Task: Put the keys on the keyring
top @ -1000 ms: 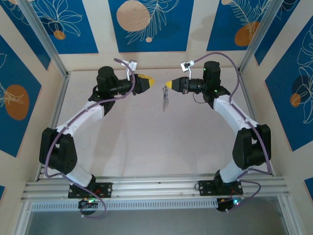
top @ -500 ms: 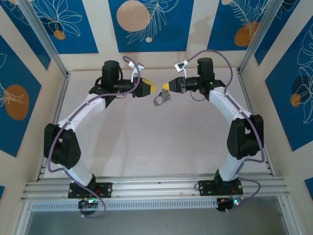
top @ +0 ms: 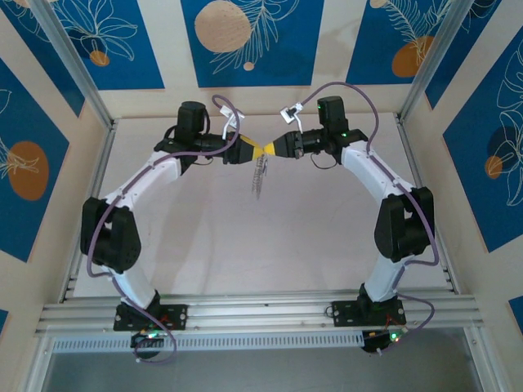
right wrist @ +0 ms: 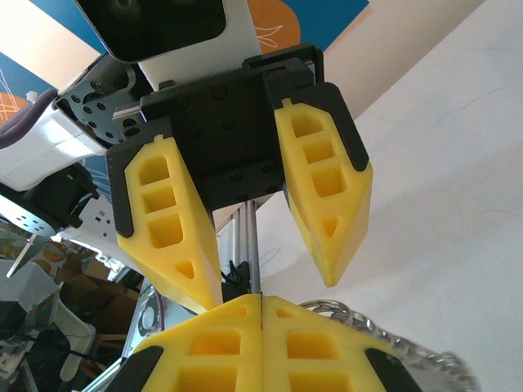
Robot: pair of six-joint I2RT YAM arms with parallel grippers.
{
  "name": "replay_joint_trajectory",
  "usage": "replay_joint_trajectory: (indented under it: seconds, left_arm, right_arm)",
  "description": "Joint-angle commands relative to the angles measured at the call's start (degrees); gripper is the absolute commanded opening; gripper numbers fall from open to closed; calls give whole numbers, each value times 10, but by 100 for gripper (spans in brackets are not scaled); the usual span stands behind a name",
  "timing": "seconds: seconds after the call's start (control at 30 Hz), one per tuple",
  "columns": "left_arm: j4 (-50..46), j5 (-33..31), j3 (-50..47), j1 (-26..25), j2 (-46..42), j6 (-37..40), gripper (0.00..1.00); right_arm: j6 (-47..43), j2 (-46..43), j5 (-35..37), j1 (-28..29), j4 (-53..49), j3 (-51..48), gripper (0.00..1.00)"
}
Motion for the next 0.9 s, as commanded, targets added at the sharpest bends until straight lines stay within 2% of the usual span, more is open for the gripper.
replay_joint_trajectory:
  seconds: [0.0,0.33,0.5,0.53,0.67,0.87]
  left_arm:
    - [18,28,18,8,14,0,39]
    - [71,55,4,7,21,-39,30]
    - [114,68,-6,8,23,-72,13]
    - [122,72,-8,8,23,-80,12]
    - [133,77,-15,8,21,-88,15]
    - [132,83,-22,8,16,-88,27]
  right_arm:
    - [-11,0,-13,2,-12,16,0]
    - [-1,4,-8,-1,6,17,0]
    - [11,6,-8,-2,21,14,0]
    - [13,6,-5,-2,24,14,0]
    - [17,4,-3,-3,32,11,0]
    - [30,-1,-1,-8,50,1,0]
